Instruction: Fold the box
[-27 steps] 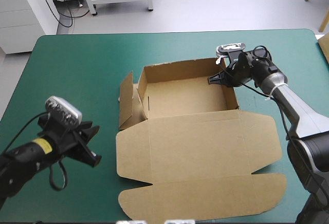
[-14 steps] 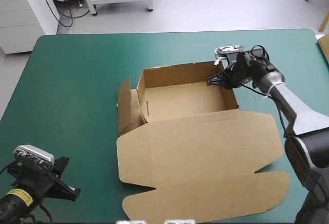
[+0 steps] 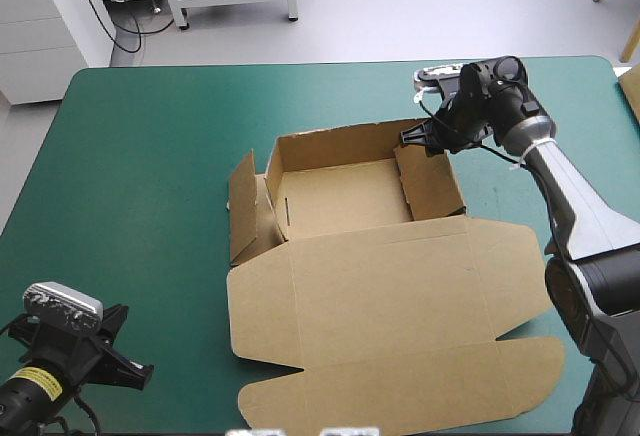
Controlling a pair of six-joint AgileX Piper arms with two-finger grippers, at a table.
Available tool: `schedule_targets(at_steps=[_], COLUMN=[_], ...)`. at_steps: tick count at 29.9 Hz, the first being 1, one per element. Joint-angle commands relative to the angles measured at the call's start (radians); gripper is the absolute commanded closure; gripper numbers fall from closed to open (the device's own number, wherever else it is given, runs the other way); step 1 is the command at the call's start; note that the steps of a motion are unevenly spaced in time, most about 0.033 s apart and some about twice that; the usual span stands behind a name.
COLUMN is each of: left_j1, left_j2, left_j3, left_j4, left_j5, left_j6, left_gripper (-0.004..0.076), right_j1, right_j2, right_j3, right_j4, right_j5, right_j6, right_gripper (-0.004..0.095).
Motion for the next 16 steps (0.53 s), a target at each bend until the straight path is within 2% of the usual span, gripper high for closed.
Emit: schedule_targets(at_steps=[1, 9, 16], left_j1=[0.004, 0.004, 0.004], left_j2=[0.008, 0.008, 0.008], left_j3=[-0.025, -0.025, -0.025], left_j4=[0.007, -0.001, -0.009], left_j5=[-0.061, -0.057, -0.053], left_j6=[-0.011, -0.011, -0.011], left_gripper=[0.0731, 0.0731, 0.0731], right_j1=[-0.001, -0.001, -0.001], right_j2=[-0.107, -0.273, -0.293], right_j3=[-0.061, -0.049, -0.048], right_j4=[0.000, -0.006, -0.012], right_j5=[0.001, 0.001, 0.001], right_j6=[-0.011, -0.031, -0.046], right_gripper=[0.0475, 0.0467, 0.0450])
